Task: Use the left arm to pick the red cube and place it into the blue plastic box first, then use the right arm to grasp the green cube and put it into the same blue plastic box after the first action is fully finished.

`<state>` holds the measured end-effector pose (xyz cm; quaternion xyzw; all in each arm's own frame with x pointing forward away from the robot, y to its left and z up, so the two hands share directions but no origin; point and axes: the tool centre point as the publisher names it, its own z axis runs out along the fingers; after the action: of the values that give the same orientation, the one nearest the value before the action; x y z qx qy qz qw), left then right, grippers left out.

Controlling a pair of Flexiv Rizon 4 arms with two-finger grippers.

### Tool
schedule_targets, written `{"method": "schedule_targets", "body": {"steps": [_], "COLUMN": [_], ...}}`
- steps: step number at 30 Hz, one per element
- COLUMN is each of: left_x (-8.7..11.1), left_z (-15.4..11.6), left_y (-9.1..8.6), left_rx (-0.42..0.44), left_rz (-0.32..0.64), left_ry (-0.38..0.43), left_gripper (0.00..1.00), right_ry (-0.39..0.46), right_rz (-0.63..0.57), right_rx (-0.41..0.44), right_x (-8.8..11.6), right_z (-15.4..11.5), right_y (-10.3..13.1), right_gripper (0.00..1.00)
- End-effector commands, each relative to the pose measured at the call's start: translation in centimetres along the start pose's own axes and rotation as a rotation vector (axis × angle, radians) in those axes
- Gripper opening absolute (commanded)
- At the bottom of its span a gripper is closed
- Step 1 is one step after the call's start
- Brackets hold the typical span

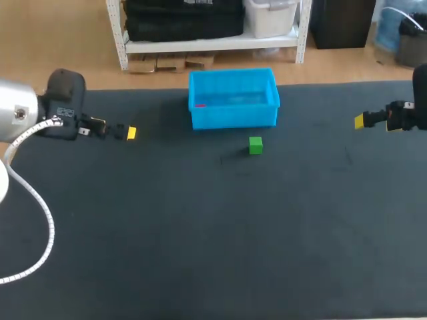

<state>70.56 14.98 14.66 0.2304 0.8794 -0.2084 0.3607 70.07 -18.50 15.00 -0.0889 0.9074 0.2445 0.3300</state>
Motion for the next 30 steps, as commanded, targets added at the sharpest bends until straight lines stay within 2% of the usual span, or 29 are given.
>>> {"method": "schedule_targets", "body": {"steps": [1,14,19,30], "left_x": [0.1,0.1,0.1,0.1], "left_z": [-0.4,-0.4,-0.4,-0.4], "left_y": [0.2,0.2,0.2,0.2], "left_rx": [-0.011,-0.011,-0.011,-0.011], "left_rz": [0.029,0.029,0.029,0.029], "left_ry": [-0.013,-0.013,-0.013,-0.013], "left_gripper": [1.00,1.00,1.00,1.00], "right_ry": [0.000,0.000,0.136,0.304], "right_rz": [0.000,0.000,-0.015,0.036], "right_rx": [0.001,0.001,0.064,0.222], "right_x": [0.0,0.0,-1.9,-3.8], "right_z": [0.0,0.0,1.2,5.5], "right_y": [0.0,0.0,1.7,6.0], "right_gripper": [1.00,1.00,1.00,1.00]}}
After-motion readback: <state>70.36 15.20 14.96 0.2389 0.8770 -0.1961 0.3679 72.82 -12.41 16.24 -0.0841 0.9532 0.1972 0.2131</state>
